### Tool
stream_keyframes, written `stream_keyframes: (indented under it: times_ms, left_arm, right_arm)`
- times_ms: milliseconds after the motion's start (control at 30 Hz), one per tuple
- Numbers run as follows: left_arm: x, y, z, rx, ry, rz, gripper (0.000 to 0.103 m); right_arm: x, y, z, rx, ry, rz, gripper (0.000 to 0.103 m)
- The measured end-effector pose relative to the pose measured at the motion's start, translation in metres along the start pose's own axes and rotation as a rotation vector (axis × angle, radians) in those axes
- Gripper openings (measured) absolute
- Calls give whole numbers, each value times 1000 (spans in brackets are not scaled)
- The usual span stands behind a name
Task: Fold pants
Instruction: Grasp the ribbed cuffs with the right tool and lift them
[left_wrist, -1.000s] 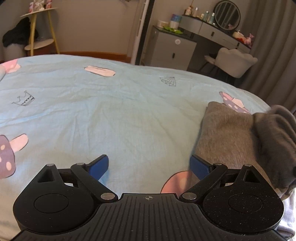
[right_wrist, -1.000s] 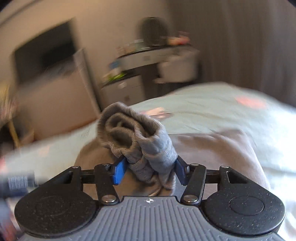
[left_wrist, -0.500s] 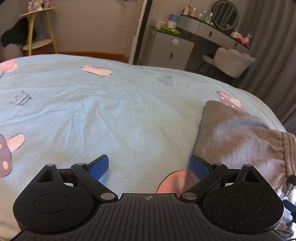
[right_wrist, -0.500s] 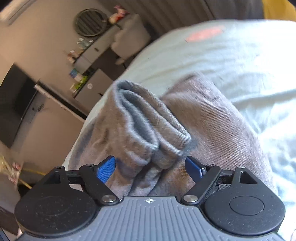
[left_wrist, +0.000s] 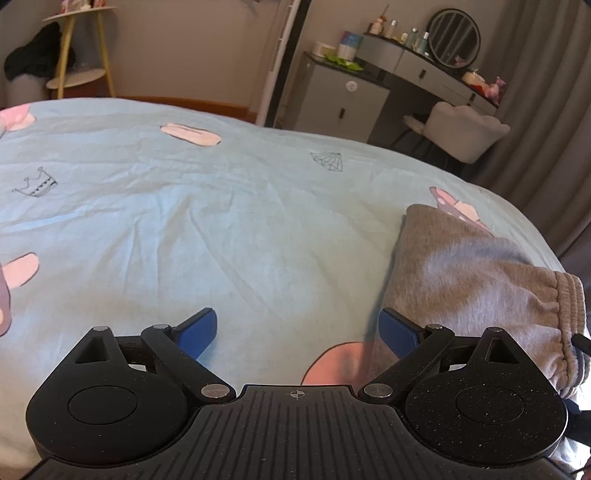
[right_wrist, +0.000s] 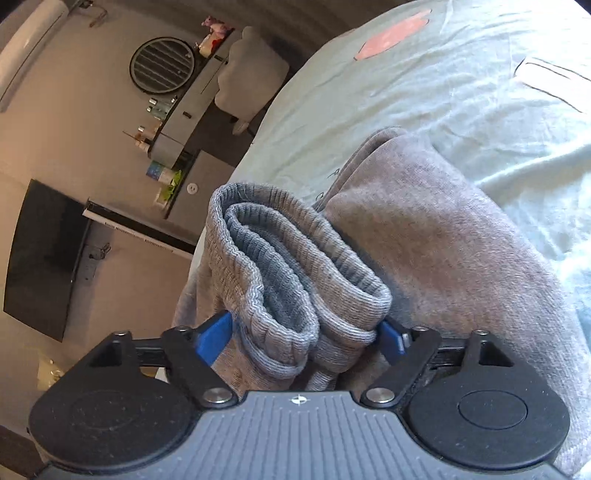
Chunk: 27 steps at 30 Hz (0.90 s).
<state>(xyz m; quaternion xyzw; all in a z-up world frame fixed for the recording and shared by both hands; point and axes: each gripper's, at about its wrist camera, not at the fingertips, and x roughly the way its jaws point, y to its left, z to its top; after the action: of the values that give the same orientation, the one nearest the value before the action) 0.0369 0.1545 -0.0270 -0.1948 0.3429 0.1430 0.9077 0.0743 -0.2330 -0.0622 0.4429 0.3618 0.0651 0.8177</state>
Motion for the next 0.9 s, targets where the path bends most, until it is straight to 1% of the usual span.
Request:
stream_keyframes:
  times_ms: [67,100,133,167,200,233,267,300,367,433,500,567,667,767,833,900]
  left_arm:
    - [1,0,0,-3,1,-1,98]
    - [2,1,0,-9,2,-1,98]
    - [2,2,0,-16,3,3,98]
    - [2,3,0,-28,1,3,98]
    - [3,5,0,-49,-7,2,98]
    - [3,8,0,-72,-13,7,98]
    - [3,11,-1,-96,-17,10,98]
    - [3,14,-1,-121,-20,9,98]
    - [4,18,0,-147,-24,7,98]
    - [3,19,0,-152,-25,4,98]
    - [1,18,0,-145,-33,3,98]
    - [1,18,0,-140,-36,1,98]
    - [1,19,0,-144,-34,-2,98]
    - [1,19,1,-140,-32,-7,98]
    - [1,19,2,-135,-33,-13,98]
    - [2,17,3,-128,-28,-14,98]
  right_arm:
    - [6,3,2,-16,18,-2,86]
    - [9,6,2,-26,23,-13,84]
    - [10,8,2,-35,22,-26,80]
    - [9,8,1,-48,17,-45,68]
    - [6,12,0,-64,9,-61,59]
    - [0,16,-4,-85,-5,-67,55]
    - [-4,22,-6,-118,-23,-68,49]
    - [-9,29,-8,-154,-40,-70,45]
    - [-22,48,-12,-225,-80,-62,43]
    - [-37,67,-14,-266,-122,-28,41]
    - [-53,79,-15,-282,-158,22,40]
    - [-73,84,-16,-279,-197,59,40]
    - [-100,83,-17,-275,-256,72,40]
    - [-115,70,-18,-289,-277,19,40]
    - [-117,51,-21,-283,-275,-42,40]
    - [-112,29,-21,-244,-254,-115,41]
